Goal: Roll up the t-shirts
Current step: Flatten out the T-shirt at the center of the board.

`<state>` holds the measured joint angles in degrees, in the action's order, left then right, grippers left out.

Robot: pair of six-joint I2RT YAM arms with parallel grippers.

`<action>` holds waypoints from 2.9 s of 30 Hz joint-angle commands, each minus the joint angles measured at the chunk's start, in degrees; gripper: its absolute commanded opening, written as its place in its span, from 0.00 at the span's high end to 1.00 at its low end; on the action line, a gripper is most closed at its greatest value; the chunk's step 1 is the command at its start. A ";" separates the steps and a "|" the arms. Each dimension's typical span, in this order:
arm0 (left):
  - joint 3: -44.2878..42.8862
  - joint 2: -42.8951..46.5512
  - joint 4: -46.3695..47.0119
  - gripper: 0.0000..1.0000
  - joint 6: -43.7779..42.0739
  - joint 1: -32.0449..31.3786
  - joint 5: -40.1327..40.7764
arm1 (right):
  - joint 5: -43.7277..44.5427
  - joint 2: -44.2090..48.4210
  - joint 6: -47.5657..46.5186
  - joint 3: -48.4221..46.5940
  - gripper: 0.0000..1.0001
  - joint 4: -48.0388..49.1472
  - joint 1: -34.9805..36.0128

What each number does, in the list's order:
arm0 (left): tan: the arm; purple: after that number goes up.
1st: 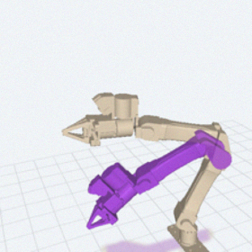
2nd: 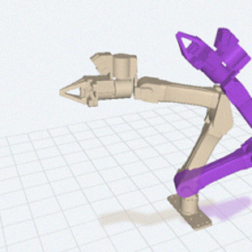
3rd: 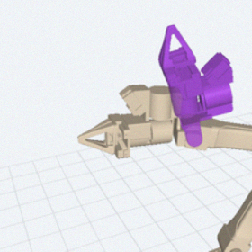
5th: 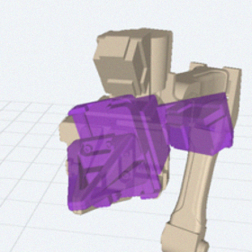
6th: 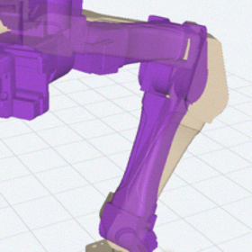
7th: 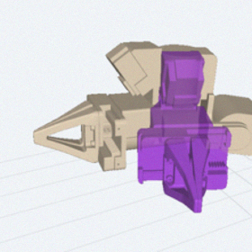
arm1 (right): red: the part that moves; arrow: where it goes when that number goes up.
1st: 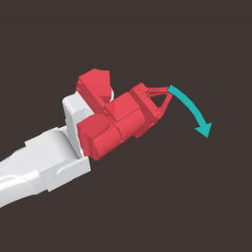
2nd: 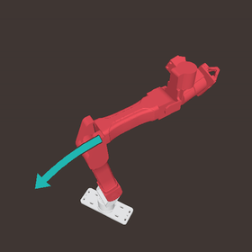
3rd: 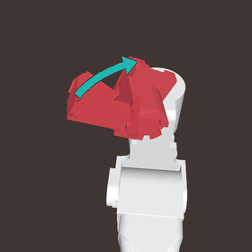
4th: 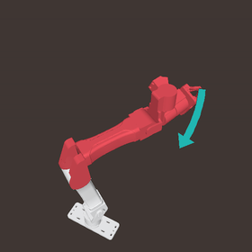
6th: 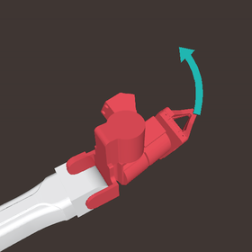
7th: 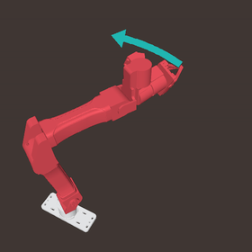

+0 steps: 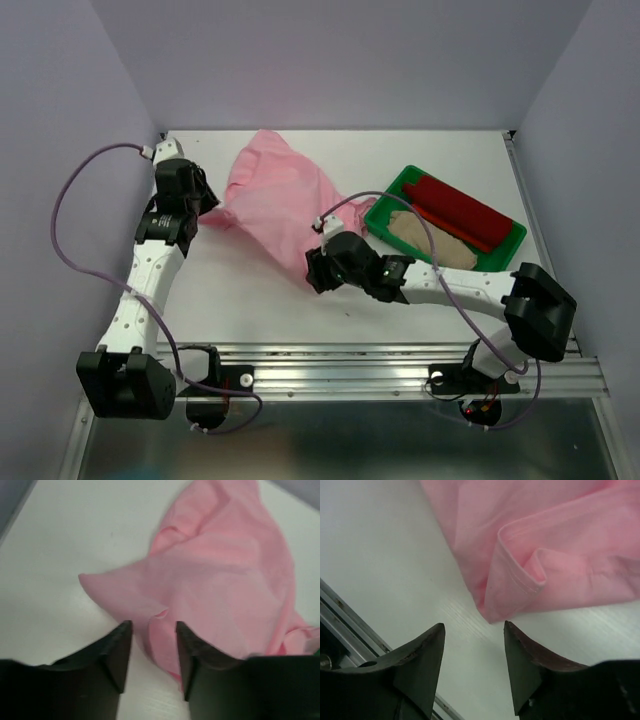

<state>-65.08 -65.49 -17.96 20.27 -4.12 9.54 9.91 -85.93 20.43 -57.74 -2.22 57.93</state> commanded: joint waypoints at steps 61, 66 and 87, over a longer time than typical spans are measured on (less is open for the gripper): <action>4.61 -11.32 -6.48 0.19 7.41 0.34 5.31 | -4.92 -10.21 6.91 -8.53 0.26 -8.41 -15.23; 5.31 -12.37 -6.48 0.20 8.38 0.60 4.26 | -4.90 -14.09 8.14 -9.06 0.25 -9.12 -12.58; 2.50 -16.51 -5.25 0.23 7.94 0.87 4.35 | -14.31 -14.97 14.20 -3.35 0.37 -4.90 -12.58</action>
<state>-60.03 -82.85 -23.70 28.58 -3.62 12.56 -3.68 -100.99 33.30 -62.63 -9.52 45.19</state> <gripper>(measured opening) 0.777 0.626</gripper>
